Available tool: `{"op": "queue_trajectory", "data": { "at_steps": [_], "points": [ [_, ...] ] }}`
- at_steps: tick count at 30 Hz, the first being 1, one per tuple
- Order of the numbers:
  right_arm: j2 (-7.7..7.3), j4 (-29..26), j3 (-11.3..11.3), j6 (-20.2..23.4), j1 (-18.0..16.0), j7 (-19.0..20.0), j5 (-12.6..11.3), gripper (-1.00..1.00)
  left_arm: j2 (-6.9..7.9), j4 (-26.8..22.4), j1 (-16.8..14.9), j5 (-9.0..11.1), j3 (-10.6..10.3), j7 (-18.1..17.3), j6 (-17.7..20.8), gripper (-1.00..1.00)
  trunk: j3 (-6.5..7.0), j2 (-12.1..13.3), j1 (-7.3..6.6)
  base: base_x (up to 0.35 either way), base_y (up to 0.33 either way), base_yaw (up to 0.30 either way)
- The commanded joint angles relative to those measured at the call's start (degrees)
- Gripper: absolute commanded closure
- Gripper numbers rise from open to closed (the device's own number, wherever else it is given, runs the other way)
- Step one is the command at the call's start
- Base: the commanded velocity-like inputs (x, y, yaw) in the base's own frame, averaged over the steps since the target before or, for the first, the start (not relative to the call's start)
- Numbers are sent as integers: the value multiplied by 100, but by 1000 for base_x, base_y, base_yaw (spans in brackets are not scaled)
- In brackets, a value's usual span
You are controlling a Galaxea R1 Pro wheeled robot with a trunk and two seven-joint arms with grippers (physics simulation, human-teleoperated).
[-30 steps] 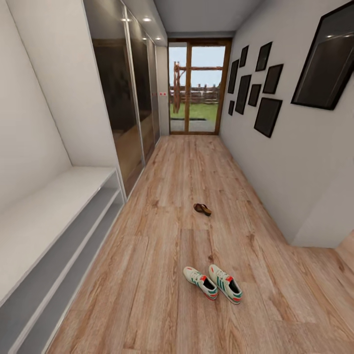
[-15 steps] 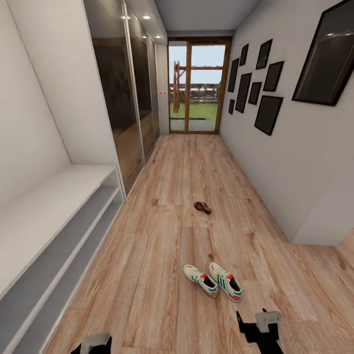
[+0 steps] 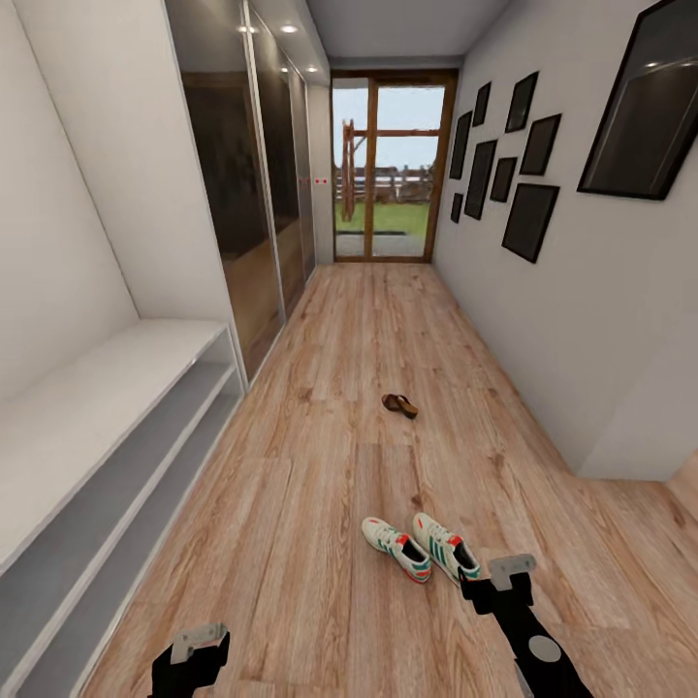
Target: Pick up the two gym shoes and the two sandals from the corridor floor and place them onto the hallstand (shoe rack) in the corridor, making sure they are on the rack and not on the floor. Arrange them so the two gym shoes are next to each other and the two sandals are next to each other.
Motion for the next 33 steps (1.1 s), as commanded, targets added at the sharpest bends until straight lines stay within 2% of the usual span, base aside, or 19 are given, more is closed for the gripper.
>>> {"op": "queue_trajectory", "data": {
  "at_steps": [1,10,20,25,31,33],
  "points": [
    [2,9,5,18,-17,22,60,-100,2,5,-1,58,-17,-4,-16,-100,-23,-44,22,0,0,0],
    [21,-147,6,136,-66,214,91,-100,42,11,38,61,-11,-31,-15,-100,-185,-405,220,0,0,0],
    [47,-182,14,159,-72,255,87,-100,76,15,72,64,-7,-56,-26,-100,-365,-806,439,0,0,3],
    [147,11,13,149,-73,243,85,-100,78,15,76,63,-7,-59,-28,-100,-476,-1006,549,0,0,119],
    [180,130,5,147,-73,243,84,-100,85,16,79,54,-8,-59,-30,-100,-621,-1247,681,0,0,177],
    [182,137,4,146,-73,249,84,-100,76,10,78,43,-13,-59,-46,-100,-634,-1247,681,0,0,185]
  ]
}}
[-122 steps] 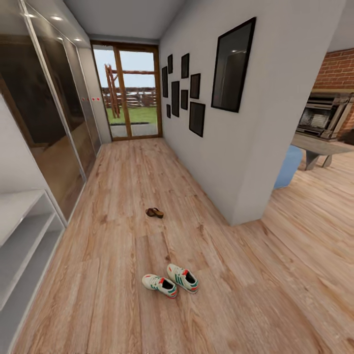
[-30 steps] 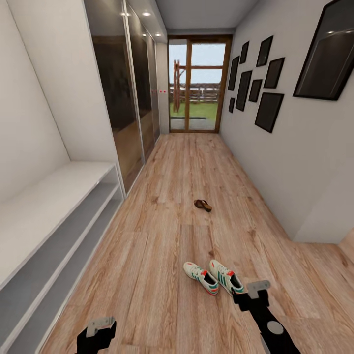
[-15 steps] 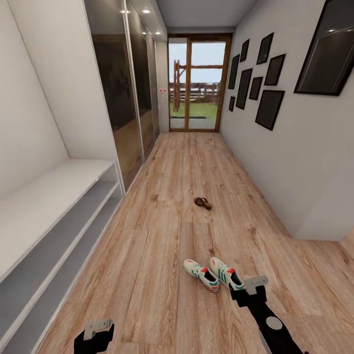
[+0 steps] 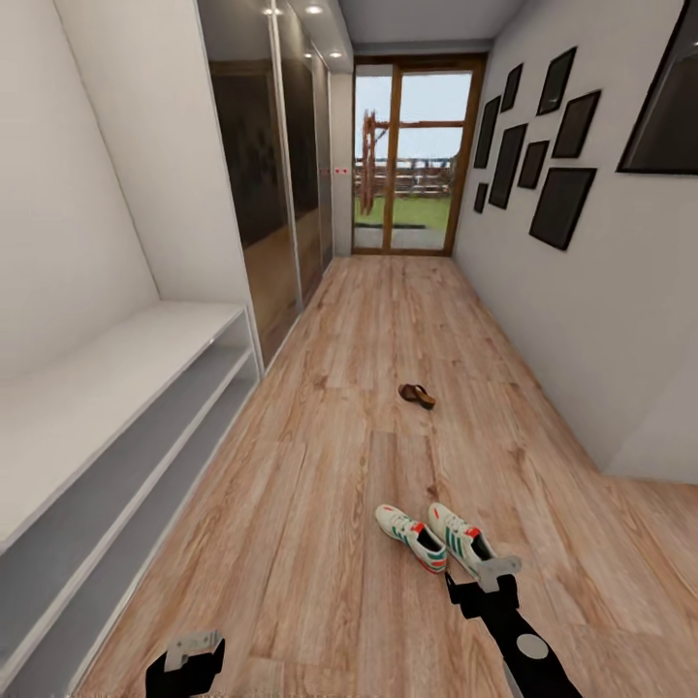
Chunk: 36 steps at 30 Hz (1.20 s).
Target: Pick up the two gym shoes and the two sandals from the corridor floor and place them onto the hallstand (shoe rack) in the corridor, making sure they are on the rack and not on the floor. Arrange them so the two gym shoes are next to each other and the two sandals are next to each other.
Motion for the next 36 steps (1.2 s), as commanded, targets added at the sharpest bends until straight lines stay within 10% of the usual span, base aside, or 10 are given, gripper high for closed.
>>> {"op": "queue_trajectory", "data": {
  "at_steps": [1,36],
  "points": [
    [-2,-2,1,-1,-1,10,46,-100,1,5,-4,56,-15,-1,-20,-100,-11,-2,-1,0,0,185],
    [-2,-8,38,0,-1,34,63,-100,-8,2,-12,61,-9,17,-39,-100,-114,-2,-1,236,-144,84]
  ]
}}
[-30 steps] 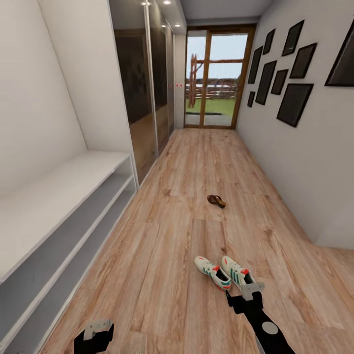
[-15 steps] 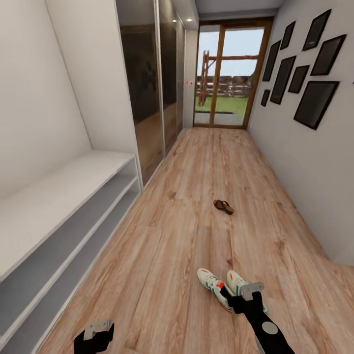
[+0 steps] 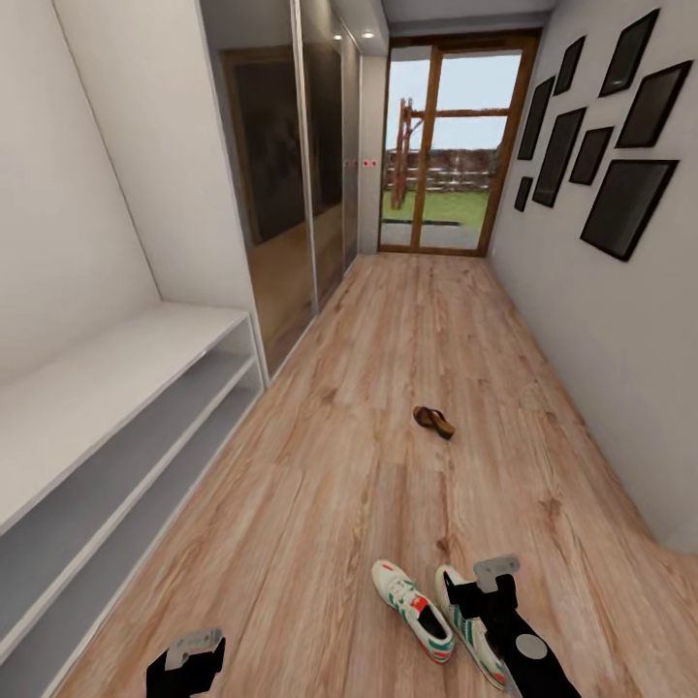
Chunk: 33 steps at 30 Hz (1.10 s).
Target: Pick up the two gym shoes and the two sandals from the corridor floor and place them onto the hallstand (shoe rack) in the corridor, making sure they are on the rack and not on the floor. Arrange them so the two gym shoes are next to each other and the two sandals are next to each other.
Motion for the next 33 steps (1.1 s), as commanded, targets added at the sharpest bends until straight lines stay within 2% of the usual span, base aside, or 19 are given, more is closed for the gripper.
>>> {"op": "queue_trajectory", "data": {
  "at_steps": [1,13,27,33],
  "points": [
    [-3,-1,6,-1,-2,9,43,-100,1,3,-1,58,-12,-1,-18,-100,-5,-2,2,282,-199,0],
    [3,12,10,0,-2,7,35,-100,5,3,2,58,-11,8,-31,-100,-5,-2,2,237,-160,26],
    [34,20,10,5,-2,7,35,-100,10,3,-4,58,-6,8,-40,-100,-11,-2,2,28,-17,242],
    [118,25,76,4,-2,6,35,-100,24,-4,-5,58,6,-9,-40,-100,-31,-2,2,1,-1,268]
  ]
}}
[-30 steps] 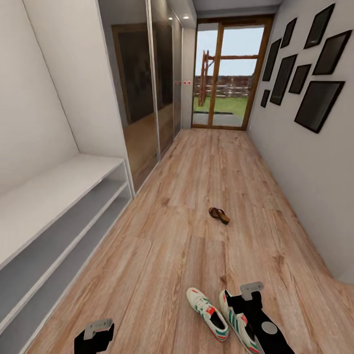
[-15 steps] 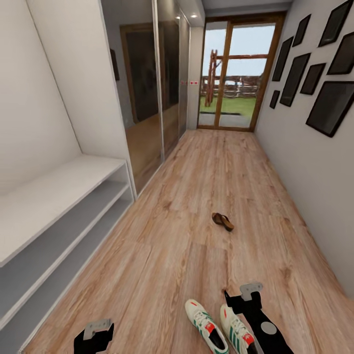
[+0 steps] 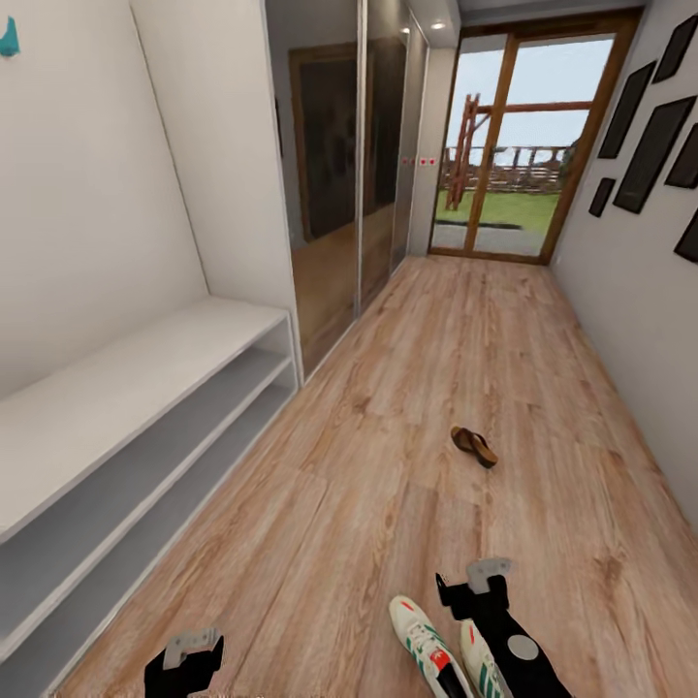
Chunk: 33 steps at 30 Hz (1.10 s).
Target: Pick up the two gym shoes and the two sandals from the corridor floor and place them onto the hallstand (shoe rack) in the corridor, making sure they are on the rack and not on the floor. Arrange them so the two gym shoes are next to each other and the two sandals are next to each other.
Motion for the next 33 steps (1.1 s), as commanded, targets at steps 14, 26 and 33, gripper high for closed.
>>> {"op": "queue_trajectory", "data": {
  "at_steps": [14,26,33],
  "points": [
    [76,258,110,-18,-1,6,48,-100,29,-55,-43,55,-20,-22,-19,-100,-36,-2,-1,0,0,160],
    [86,886,105,-31,-1,-19,39,-100,41,-76,-98,-123,-22,-208,31,-100,-38,-2,-1,0,0,11],
    [81,979,97,-25,-1,-17,41,-100,36,-70,-315,-334,-15,-572,90,-100,-38,-2,-1,0,0,1]
  ]
}}
